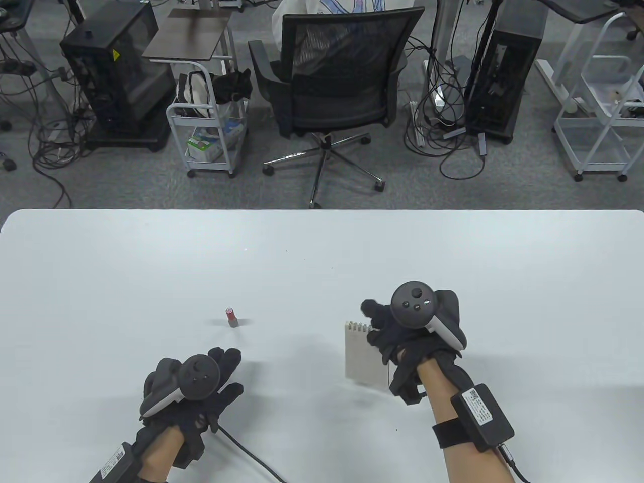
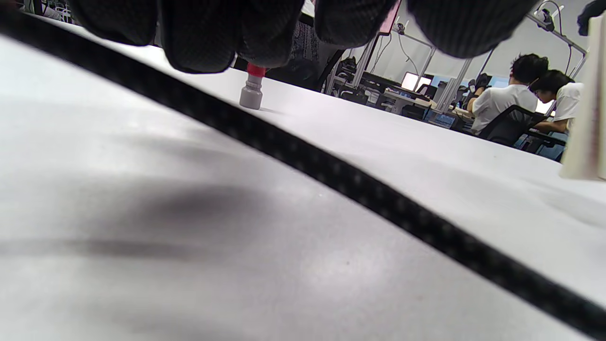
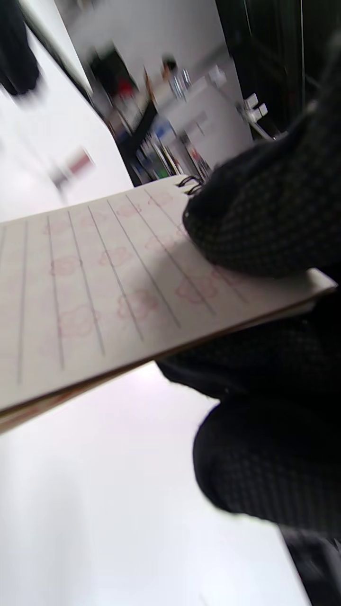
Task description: Stamp flower pattern stamp onto notebook
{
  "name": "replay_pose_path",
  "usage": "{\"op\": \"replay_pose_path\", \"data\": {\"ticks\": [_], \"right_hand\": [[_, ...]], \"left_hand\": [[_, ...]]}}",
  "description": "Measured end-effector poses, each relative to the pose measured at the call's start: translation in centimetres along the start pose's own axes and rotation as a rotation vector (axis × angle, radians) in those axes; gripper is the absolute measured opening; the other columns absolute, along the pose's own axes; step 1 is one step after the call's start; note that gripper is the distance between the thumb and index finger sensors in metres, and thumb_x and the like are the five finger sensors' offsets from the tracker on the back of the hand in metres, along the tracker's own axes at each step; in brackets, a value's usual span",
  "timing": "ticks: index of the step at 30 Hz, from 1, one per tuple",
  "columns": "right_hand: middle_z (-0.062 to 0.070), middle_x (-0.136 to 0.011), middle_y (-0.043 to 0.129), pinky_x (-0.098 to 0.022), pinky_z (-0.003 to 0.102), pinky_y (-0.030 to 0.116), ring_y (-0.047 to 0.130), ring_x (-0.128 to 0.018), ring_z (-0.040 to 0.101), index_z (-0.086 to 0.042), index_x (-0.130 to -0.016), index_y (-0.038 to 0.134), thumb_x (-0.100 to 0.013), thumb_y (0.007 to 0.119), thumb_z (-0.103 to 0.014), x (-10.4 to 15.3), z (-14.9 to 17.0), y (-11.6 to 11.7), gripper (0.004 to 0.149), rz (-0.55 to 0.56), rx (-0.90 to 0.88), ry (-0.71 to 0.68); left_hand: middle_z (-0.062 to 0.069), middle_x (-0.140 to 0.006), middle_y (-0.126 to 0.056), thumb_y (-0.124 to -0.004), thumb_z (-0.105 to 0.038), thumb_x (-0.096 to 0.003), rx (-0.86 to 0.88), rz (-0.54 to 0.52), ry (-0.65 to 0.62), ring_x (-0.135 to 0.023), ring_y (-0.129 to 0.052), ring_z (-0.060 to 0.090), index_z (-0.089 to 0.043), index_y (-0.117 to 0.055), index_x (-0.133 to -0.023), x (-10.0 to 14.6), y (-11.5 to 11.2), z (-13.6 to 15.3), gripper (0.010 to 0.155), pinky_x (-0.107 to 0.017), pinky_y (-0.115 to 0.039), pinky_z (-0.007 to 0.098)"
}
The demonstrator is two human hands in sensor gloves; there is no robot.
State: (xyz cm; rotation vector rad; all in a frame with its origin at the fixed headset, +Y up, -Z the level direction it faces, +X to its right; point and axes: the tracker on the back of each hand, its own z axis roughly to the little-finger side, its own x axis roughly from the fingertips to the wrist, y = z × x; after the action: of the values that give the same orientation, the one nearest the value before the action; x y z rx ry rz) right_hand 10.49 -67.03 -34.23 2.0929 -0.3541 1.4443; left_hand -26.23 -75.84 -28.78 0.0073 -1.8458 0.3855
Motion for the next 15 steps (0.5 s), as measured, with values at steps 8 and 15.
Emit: {"op": "replay_pose_path", "data": {"ticks": [8, 15], "right_hand": [[0.015, -0.075, 0.086, -0.036, 0.047, 0.087, 0.104, -0.050, 0.030, -0.016, -0.094, 0.073, -0.034, 0.093, -0.021, -1.0, -1.4, 7.4, 0.064, -0.407, -0.287, -0.110], [0.015, -0.076, 0.085, -0.039, 0.049, 0.085, 0.102, -0.053, 0.033, -0.015, -0.094, 0.073, -0.034, 0.093, -0.020, -3.7, 0.9, 10.8, 0.063, -0.278, -0.150, 0.055]], "left_hand": [[0.019, -0.111, -0.052, -0.063, -0.058, -0.0430, 0.005, -0.001, -0.003, -0.096, -0.061, 0.052, -0.024, -0.047, -0.106, 0.0, 0.1, -0.2, 0.073, -0.063, -0.053, 0.069], [0.019, -0.111, -0.053, -0.064, -0.057, -0.0431, 0.011, 0.016, 0.001, -0.096, -0.062, 0.052, -0.024, -0.047, -0.106, -0.1, 0.0, 0.2, 0.073, -0.063, -0.053, 0.069]]}}
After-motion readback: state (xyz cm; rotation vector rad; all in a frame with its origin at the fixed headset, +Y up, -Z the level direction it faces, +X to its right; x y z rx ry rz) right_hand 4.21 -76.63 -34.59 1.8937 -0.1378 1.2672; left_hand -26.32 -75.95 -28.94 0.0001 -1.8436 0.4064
